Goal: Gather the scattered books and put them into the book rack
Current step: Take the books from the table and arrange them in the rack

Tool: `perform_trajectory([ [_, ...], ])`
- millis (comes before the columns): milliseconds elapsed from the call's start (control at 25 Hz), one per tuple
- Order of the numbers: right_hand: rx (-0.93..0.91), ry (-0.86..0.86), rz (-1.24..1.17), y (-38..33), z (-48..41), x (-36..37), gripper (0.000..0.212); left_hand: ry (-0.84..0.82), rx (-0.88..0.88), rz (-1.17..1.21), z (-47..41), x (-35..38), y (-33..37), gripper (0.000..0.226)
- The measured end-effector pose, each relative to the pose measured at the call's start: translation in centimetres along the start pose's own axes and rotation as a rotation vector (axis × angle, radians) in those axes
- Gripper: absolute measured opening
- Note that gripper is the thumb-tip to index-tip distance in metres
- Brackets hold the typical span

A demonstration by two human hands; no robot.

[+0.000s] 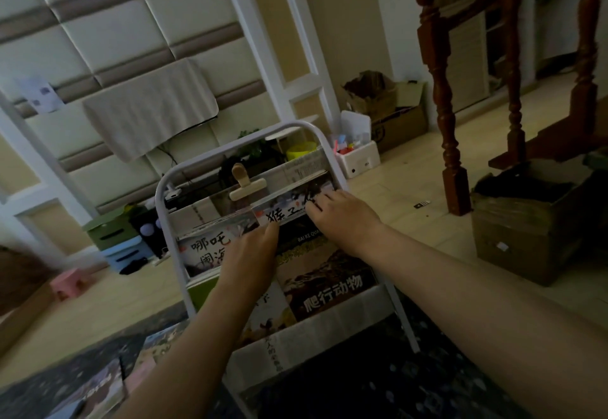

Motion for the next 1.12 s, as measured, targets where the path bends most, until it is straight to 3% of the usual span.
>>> perform_trajectory([
  [120, 0.014, 0.002, -0.036, -0.1, 0.2, 0.9, 0.052, 0.026, -0.048, -0.005, 0.0, 0.6, 0.0, 0.025],
  [640, 0.101, -0.013, -0.096, -0.9, -0.1, 1.8, 0.058, 0.003, -0.178, 0.083, -0.8, 0.9, 0.4, 0.016],
  [920, 0.115, -0.093, -0.097, -1.2, 0.0, 1.1, 0.063, -0.098, -0.122, 0.018, -0.6, -0.3, 0.4, 0.016],
  [1040, 0.139, -0.188, -0.092, -1.6, 0.0, -0.7, 0.066, -0.212, -0.082, 0.123, -0.8, -0.8, -1.0, 0.025],
  [1120, 0.149, -0.205, -0.112, -2.8, -0.1, -2.1, 0.066, -0.213, -0.083, 0.196, 0.6, -1.6, -2.6, 0.043],
])
Point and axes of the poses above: each hand's wrist, its own z-axis away from the middle knuckle, its own x-axis out of the palm, y = z × x, the point moved 2 cm from there along -z, towards the middle knuckle, and after that the axes turned 5 degrees about -y, right-handed, at the moved point
